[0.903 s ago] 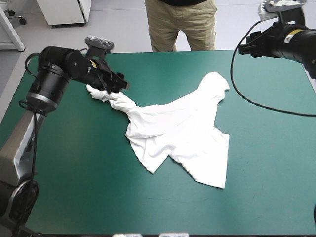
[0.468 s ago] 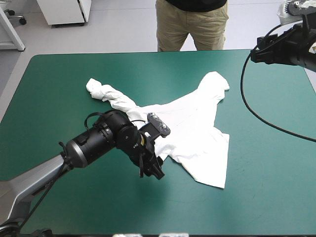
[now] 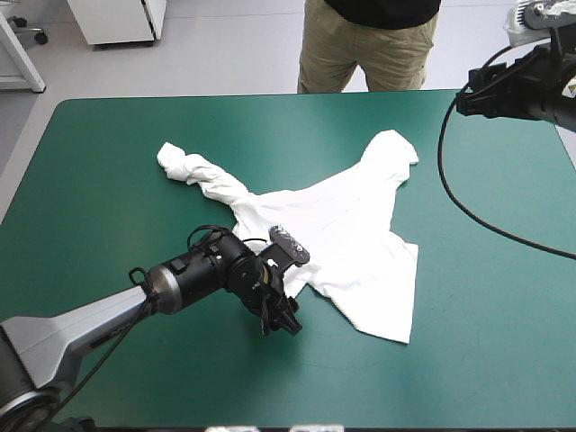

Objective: Fold the cloth

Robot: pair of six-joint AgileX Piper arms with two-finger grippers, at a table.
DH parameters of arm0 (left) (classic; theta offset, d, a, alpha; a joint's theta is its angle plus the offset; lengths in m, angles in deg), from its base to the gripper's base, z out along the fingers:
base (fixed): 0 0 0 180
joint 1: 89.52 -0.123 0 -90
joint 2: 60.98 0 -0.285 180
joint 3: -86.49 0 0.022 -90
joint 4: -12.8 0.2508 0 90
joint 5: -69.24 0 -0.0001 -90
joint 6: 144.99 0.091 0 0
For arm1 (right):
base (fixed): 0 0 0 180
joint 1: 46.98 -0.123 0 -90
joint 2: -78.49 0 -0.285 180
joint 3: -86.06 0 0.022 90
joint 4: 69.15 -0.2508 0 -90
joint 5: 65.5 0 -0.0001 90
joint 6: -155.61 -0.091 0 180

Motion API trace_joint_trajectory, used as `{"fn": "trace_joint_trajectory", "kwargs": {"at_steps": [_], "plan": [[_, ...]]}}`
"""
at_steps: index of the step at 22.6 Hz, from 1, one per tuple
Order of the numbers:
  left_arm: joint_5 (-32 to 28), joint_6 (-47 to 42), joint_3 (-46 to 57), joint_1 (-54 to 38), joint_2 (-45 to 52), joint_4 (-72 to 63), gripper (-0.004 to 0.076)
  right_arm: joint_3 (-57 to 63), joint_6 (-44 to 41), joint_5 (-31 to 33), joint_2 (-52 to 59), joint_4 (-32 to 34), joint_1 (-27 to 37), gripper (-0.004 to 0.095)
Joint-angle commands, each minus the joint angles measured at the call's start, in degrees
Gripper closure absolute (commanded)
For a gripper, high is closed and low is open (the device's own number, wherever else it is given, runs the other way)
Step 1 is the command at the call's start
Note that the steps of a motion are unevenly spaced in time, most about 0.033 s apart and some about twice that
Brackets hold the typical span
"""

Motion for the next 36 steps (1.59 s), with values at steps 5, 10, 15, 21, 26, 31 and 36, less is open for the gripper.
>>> {"fn": "trace_joint_trajectory", "kwargs": {"at_steps": [5,10,15,21,26,31,36], "plan": [[-2.32,-0.46,-1.15,-7.16,-4.55,-0.92,0.023,-1.5,1.0,-3.2,1.33,-0.28,0.56,0.0372],[-2.35,1.71,-1.15,-8.13,-5.47,-1.52,0.0234,-1.4,1.0,-3.2,1.19,-0.28,0.56,0.0372],[-2.35,1.0,-1.15,-8.34,-5.47,-0.55,0.0706,-1.4,1.45,8.03,-1.46,0.12,0.56,0.0372],[-2.26,0.63,-1.15,-8.34,-5.47,-0.75,0.0733,21.33,0.94,6.26,-2.0,-1.92,0.43,0.0372],[-2.02,0.79,-1.15,-8.34,-5.47,-0.75,0.0733,35.73,2.8,-6.26,-6.28,-4.48,0.43,0.0372],[-1.45,0.79,-1.15,-8.34,-5.47,-0.75,0.0733,35.4,2.55,-6.79,-16.16,-0.86,-5.88,0.0372],[-1.11,0.91,-1.15,-8.34,-5.47,-0.54,0.0733,35.4,0.93,-6.66,-21.94,2.05,-8.51,0.0372]]}}
